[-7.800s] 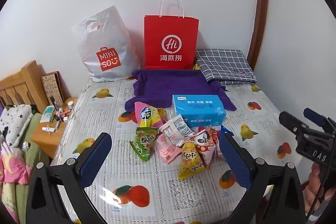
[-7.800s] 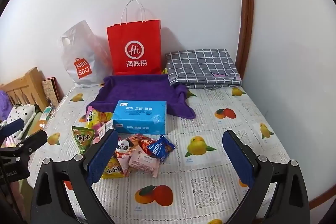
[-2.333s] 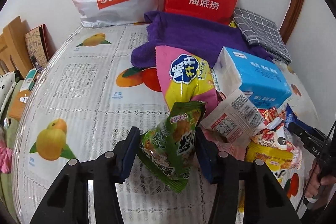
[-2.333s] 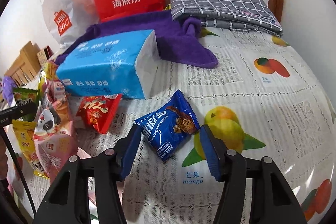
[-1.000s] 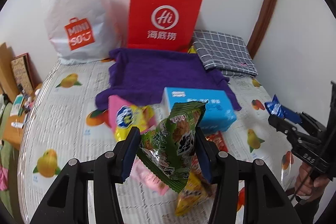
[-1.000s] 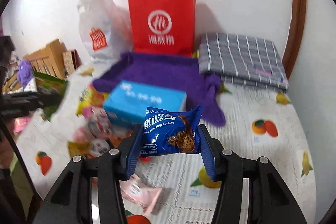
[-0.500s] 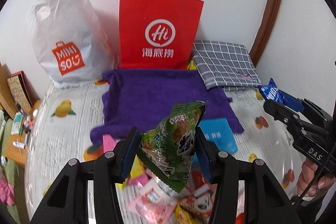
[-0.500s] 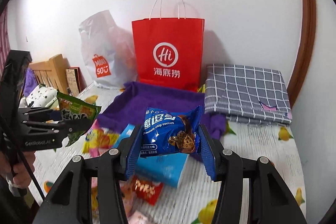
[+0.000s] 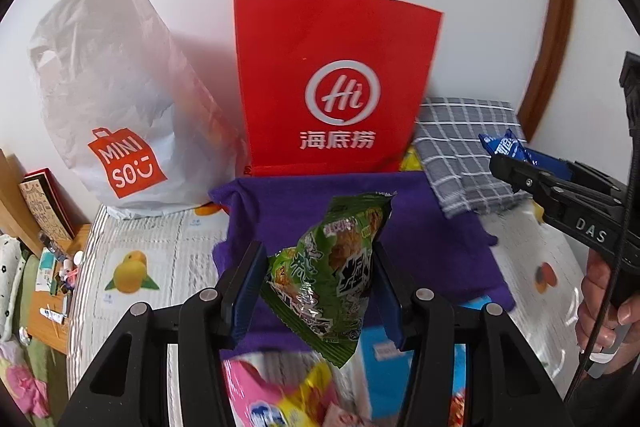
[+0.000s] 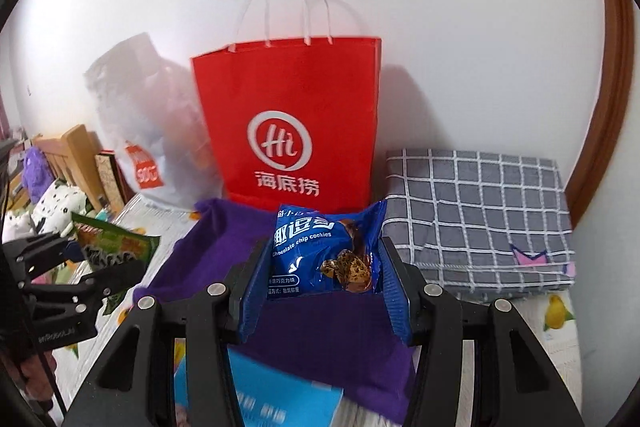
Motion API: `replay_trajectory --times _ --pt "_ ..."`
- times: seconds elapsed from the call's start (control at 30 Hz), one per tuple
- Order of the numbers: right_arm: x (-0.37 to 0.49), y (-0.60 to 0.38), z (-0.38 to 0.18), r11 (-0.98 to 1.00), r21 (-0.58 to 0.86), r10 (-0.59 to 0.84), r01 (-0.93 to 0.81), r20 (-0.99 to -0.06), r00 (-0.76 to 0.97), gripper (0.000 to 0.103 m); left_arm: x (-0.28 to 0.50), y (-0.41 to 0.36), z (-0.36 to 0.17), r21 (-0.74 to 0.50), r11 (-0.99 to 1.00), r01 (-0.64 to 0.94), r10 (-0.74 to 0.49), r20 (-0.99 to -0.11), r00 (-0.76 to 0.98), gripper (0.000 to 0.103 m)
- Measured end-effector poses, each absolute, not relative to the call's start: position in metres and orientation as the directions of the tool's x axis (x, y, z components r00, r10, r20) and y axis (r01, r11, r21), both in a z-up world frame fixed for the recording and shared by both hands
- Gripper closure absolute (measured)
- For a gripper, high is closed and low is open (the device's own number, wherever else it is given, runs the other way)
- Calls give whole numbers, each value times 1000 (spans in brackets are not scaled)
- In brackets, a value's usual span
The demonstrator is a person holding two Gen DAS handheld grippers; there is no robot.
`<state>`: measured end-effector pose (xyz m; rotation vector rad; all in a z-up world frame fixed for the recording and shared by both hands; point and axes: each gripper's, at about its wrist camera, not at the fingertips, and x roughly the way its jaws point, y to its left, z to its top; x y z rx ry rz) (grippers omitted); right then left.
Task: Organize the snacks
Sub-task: 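Lift the green pack with the left gripper while the right gripper grasps and lifts the blue cookie packet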
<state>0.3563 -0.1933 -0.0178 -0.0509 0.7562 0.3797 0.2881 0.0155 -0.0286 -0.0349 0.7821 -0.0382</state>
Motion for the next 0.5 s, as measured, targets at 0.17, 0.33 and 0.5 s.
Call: replay_trajectory --times 0.17,0.33,0.5 --pt "390 -189 -39 936 107 309 -336 -707 636 51 313 23 -39 -45 999 7 -37 -719 694 54" --pt "409 -188 -62 933 125 317 -336 -726 610 51 339 29 -54 -50 999 -6 -33 -741 670 54" --pt "421 -184 -82 930 91 295 -355 -762 577 51 366 36 -75 -68 997 -23 -39 -784 619 54"
